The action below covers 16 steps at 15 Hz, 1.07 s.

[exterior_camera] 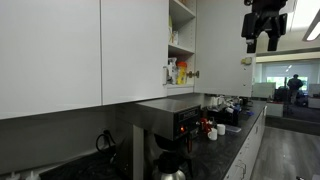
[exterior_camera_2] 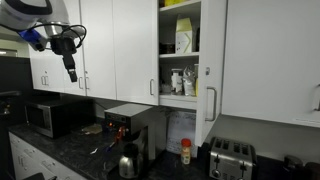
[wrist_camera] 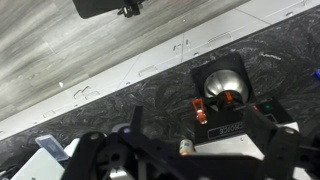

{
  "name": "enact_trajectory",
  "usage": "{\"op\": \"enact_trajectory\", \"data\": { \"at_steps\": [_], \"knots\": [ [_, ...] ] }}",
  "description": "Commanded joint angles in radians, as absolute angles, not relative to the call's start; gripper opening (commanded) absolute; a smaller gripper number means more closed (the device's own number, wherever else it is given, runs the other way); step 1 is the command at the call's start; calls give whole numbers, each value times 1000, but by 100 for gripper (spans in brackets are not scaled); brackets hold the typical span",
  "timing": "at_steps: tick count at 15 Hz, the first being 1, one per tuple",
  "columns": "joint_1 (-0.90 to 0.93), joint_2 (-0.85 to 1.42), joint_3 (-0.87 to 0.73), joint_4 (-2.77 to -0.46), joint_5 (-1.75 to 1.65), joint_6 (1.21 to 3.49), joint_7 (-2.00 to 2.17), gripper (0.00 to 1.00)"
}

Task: Close the top right cabinet door

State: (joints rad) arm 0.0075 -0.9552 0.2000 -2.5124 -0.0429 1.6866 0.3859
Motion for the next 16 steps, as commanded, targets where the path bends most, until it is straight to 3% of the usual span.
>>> {"op": "enact_trajectory", "data": {
  "at_steps": [1, 16],
  "knots": [
    [-46, -958, 144, -2538, -102, 1754, 349, 100],
    [-181, -952, -31, -2537, -307, 1925, 249, 100]
  ]
}}
